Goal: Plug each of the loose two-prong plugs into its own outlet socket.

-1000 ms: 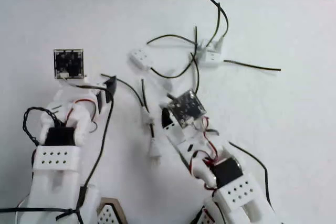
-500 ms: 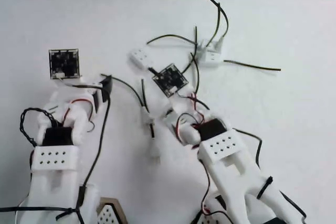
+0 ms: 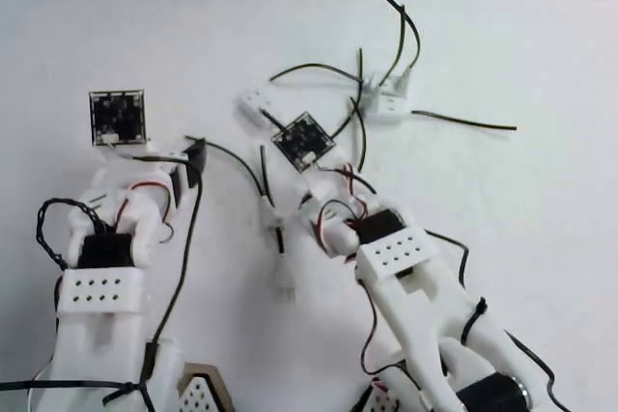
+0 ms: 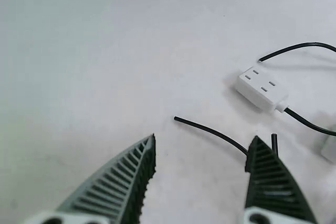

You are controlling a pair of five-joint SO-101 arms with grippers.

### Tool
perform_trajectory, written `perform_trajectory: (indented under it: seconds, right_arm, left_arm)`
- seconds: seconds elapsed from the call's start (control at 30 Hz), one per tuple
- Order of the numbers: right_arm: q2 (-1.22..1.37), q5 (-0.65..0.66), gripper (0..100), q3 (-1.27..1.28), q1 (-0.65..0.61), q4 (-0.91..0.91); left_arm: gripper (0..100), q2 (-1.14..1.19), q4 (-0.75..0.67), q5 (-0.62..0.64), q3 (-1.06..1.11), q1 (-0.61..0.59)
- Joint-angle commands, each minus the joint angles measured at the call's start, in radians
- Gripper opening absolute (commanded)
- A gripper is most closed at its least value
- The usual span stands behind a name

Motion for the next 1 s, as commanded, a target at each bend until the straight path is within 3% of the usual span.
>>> perform_trajectory:
  seconds: [0.0,0.5,0.8,0.97]
  right_arm:
    - [0.005,0.023,1.7,-0.037,0.044,-0.031]
    - [0.016,0.015,1.7,0.049,0.031,0.021]
    - [0.018,0.023,1.7,0.181,0.018,-0.127]
    - [0.007,0.015,1.7,0.115,0.133,-0.134]
  left_arm:
    - [28,-0.022,0.002,0.006,-0.011,-0.005]
    - [28,-0.022,0.002,0.006,-0.011,-0.005]
    - [28,-0.021,0.000,0.006,-0.006,-0.002]
    - [28,-0.027,-0.008,0.005,0.008,-0.001]
